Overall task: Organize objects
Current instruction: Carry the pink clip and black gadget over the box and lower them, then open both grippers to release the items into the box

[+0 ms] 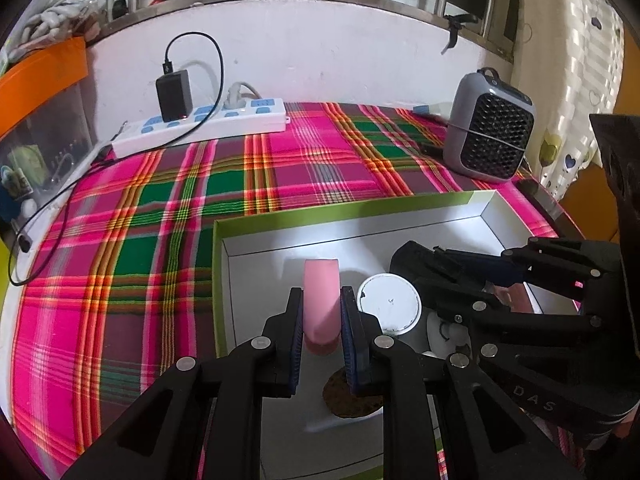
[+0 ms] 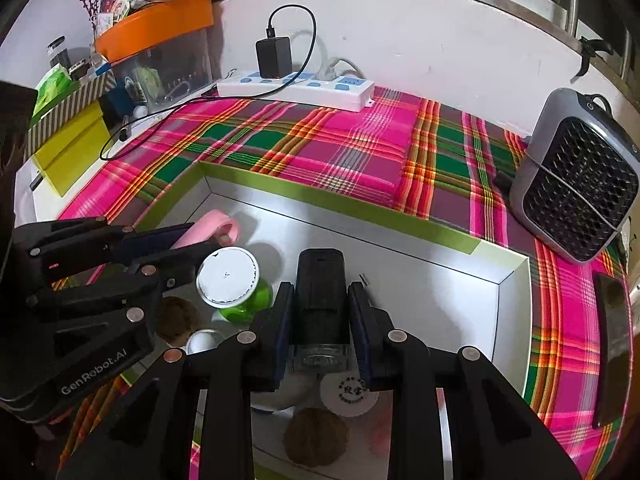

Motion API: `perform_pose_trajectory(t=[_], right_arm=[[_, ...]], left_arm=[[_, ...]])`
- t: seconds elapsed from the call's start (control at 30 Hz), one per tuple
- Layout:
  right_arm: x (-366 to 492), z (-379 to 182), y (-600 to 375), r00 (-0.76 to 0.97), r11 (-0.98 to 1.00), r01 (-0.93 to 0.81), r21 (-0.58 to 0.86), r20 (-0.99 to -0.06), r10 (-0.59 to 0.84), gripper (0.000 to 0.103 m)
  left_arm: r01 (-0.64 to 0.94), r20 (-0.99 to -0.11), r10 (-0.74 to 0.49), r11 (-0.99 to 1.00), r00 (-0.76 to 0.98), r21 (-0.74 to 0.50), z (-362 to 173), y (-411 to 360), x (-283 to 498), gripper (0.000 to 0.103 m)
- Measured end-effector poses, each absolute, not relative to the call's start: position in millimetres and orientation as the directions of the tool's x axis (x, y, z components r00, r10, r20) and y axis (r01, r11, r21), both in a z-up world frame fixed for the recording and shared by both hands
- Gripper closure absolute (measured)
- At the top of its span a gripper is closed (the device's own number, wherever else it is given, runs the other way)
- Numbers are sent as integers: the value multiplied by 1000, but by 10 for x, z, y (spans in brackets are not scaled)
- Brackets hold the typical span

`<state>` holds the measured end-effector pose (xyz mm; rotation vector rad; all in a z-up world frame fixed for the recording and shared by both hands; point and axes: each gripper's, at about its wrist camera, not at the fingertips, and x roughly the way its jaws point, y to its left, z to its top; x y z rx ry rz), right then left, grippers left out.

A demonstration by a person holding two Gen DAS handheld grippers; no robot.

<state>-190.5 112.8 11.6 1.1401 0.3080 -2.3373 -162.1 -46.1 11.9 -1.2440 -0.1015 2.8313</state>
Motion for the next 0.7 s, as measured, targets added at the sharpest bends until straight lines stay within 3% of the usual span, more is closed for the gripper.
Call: perform_pose_trajectory(t=[0.2,0.37,0.7], right_arm=[[-1885,157,1131,-517,-841,540,24,-779,-354,74],[-1828,247,1158,-536,-844,535,20,-764,-358,73],[-1596,380,1256,-560,-855,519,27,-745,-363,73]], left_arm=[[-20,-744,78,-996,-663,-87,101,-462,-1632,86],[-20,-738,95,-994,-668,-110,128,-483,-1604,78],[-4,-720,97,-991,-687,-130,233,-521,-1483,78]])
